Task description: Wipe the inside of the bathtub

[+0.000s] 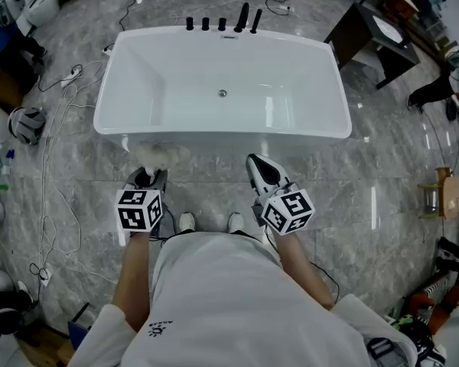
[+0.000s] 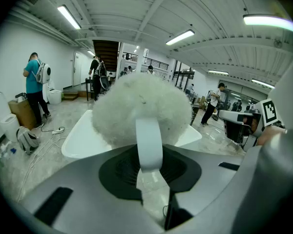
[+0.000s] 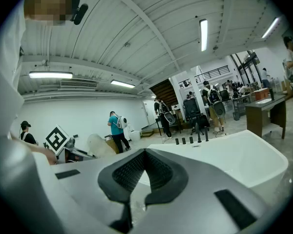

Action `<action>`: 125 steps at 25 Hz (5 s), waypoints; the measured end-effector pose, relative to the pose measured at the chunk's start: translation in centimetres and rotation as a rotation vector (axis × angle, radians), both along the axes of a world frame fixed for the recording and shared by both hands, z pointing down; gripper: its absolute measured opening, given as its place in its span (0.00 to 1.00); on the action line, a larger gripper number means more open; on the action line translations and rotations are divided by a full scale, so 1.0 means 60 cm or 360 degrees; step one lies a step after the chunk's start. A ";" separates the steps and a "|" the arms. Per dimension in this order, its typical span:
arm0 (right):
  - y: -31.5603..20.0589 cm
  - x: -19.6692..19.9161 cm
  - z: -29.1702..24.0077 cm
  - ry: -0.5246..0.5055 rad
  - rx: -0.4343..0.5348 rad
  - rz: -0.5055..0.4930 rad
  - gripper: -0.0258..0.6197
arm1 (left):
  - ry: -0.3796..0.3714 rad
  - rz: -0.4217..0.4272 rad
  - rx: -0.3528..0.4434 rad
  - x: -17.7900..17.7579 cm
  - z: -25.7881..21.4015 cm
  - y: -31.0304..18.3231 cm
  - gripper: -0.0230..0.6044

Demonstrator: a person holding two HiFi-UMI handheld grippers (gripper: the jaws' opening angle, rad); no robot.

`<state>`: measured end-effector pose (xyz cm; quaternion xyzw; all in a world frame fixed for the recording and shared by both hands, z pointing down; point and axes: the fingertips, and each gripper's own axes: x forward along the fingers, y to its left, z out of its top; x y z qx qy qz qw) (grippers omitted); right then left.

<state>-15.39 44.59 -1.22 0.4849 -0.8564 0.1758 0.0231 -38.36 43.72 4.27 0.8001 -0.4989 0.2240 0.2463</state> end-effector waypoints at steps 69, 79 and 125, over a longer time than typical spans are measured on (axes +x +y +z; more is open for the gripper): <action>-0.396 -0.128 0.090 0.0005 -0.0252 -0.0260 0.07 | 0.0087 -0.0126 0.0124 -0.018 0.021 -0.343 0.19; -0.493 -0.081 0.107 -0.0029 -0.0298 -0.0422 0.07 | 0.0018 -0.0274 0.0122 0.014 0.019 -0.424 0.19; -0.941 -0.343 0.437 0.0106 -0.0556 -0.0376 0.07 | -0.0161 -0.0320 -0.0096 -0.318 0.425 -1.039 0.19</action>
